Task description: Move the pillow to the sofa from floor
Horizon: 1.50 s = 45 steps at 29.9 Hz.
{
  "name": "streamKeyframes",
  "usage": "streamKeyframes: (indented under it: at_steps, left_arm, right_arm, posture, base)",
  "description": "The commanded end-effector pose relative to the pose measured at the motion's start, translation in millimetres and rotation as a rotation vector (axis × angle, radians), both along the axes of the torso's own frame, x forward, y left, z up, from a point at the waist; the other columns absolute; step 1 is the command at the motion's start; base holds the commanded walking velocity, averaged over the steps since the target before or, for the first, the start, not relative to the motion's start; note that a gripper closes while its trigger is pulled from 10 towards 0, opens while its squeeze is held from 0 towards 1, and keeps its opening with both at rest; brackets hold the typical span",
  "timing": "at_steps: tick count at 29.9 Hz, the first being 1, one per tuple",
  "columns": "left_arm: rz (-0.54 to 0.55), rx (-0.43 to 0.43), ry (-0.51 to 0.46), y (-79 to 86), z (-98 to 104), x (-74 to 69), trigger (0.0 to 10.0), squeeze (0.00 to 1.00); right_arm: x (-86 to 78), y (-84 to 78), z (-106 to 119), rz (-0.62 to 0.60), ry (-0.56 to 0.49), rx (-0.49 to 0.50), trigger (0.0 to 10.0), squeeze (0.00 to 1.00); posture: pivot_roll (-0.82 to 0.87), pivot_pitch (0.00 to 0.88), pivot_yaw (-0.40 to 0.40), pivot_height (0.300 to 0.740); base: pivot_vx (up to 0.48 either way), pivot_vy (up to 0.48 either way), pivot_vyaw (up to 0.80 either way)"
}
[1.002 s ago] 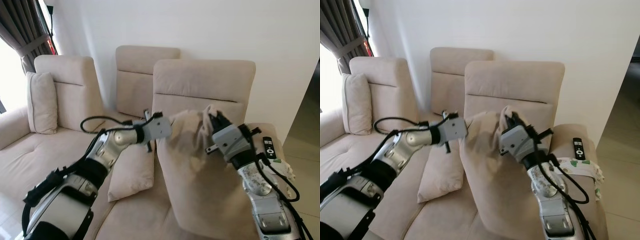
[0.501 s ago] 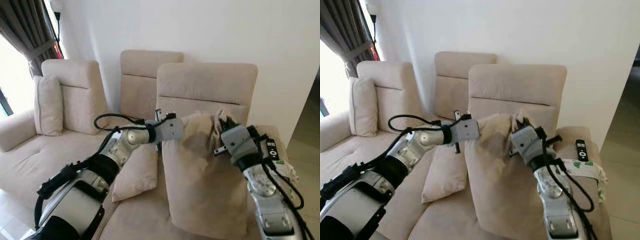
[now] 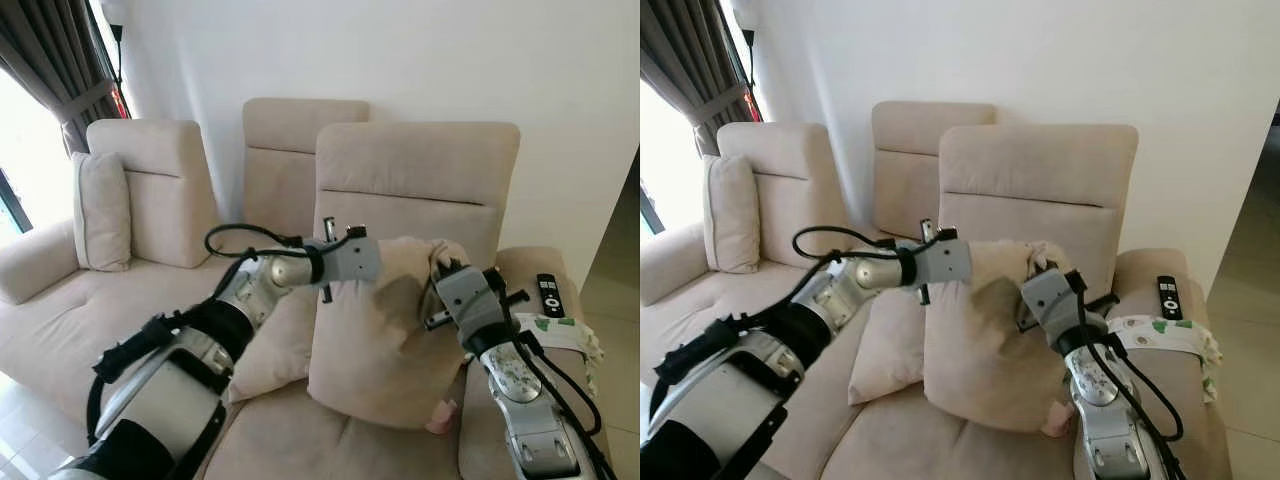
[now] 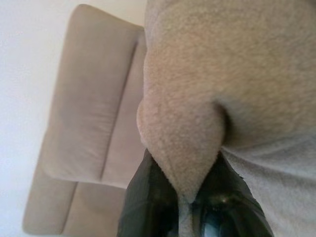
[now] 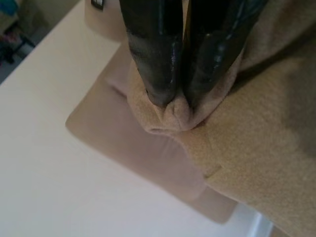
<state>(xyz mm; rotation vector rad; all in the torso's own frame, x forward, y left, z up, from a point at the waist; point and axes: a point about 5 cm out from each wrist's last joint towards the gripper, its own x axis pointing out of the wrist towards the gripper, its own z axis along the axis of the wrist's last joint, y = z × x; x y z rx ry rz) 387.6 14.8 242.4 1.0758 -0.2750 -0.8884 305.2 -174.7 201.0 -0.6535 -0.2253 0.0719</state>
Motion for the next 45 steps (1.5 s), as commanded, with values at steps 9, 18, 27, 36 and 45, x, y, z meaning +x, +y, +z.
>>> streamKeyframes:
  at_steps: [9, 18, 27, 36, 45]
  left_arm:
    - [-0.175, 0.021, -0.061, -37.1, 0.9, -18.8, 10.0, 0.00]
    - [-0.171, 0.040, -0.107, -32.5, 12.8, -15.7, 10.0, 0.00]
    - [-0.204, 0.186, -0.109, -13.9, 26.4, -11.4, 10.0, 0.00]
    - [-0.242, 0.225, -0.085, -25.4, 16.2, -15.6, 10.0, 0.00]
    - [-0.302, 0.212, -0.092, -46.8, 2.9, -27.0, 10.0, 0.00]
  right_arm:
    - [0.6, 28.5, -21.9, 0.102, 0.110, 0.017, 10.0, 0.00]
    - [-2.2, 35.2, -9.3, 0.128, 0.089, 0.041, 10.0, 0.00]
    - [-12.5, 62.3, 16.2, 0.291, 0.079, 0.014, 10.0, 0.00]
    - [-11.7, 58.6, 16.3, 0.276, 0.104, 0.032, 10.0, 0.00]
    - [-8.6, 47.1, -0.3, 0.187, 0.174, 0.015, 10.0, 0.00]
  posture:
    - [-0.04, 0.000, 0.135, 0.740]
    - [-0.05, 0.000, 0.138, 0.740]
    - [-0.04, 0.000, 0.134, 0.740]
    - [-0.05, 0.000, 0.133, 0.740]
    - [-0.07, 0.000, 0.139, 0.740]
  base:
    - [0.000, 0.000, 0.00]
    - [0.000, 0.000, 0.00]
    - [0.000, 0.000, 0.00]
    - [0.000, 0.000, 0.00]
    - [0.000, 0.000, 0.00]
